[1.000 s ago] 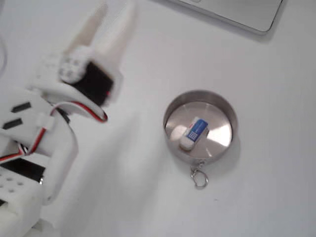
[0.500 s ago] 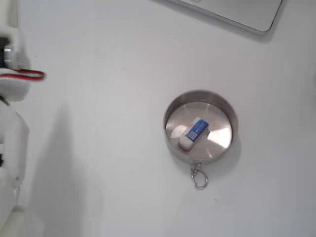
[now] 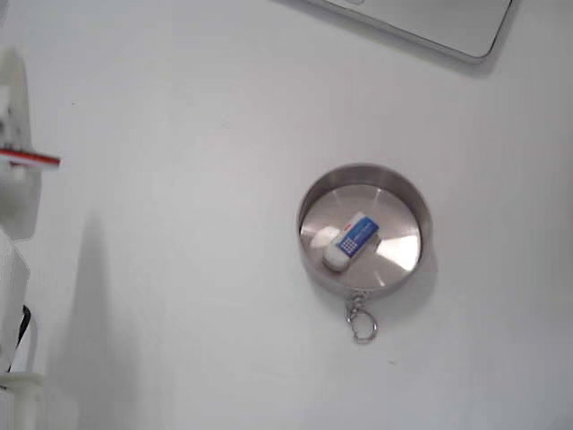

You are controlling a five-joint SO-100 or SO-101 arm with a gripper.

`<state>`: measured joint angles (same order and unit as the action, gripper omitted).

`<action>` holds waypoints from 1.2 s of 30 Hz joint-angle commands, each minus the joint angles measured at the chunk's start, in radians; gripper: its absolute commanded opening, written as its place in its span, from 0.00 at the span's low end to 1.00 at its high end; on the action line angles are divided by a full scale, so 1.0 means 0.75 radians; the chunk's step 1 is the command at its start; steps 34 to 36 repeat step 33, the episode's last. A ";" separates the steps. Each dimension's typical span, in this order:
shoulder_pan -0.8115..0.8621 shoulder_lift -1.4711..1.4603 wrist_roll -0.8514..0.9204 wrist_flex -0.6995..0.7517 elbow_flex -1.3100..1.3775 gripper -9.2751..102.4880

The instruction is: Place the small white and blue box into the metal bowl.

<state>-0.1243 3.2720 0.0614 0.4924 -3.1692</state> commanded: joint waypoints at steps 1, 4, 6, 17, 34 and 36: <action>-0.025 0.178 0.008 0.366 -0.076 0.04; -0.025 0.286 0.010 0.538 -0.070 0.04; -0.025 0.319 0.012 0.654 -0.070 0.04; -0.022 0.319 0.018 0.785 -0.065 0.04; -0.022 0.319 0.018 0.785 -0.065 0.04; -0.022 0.319 0.018 0.785 -0.065 0.04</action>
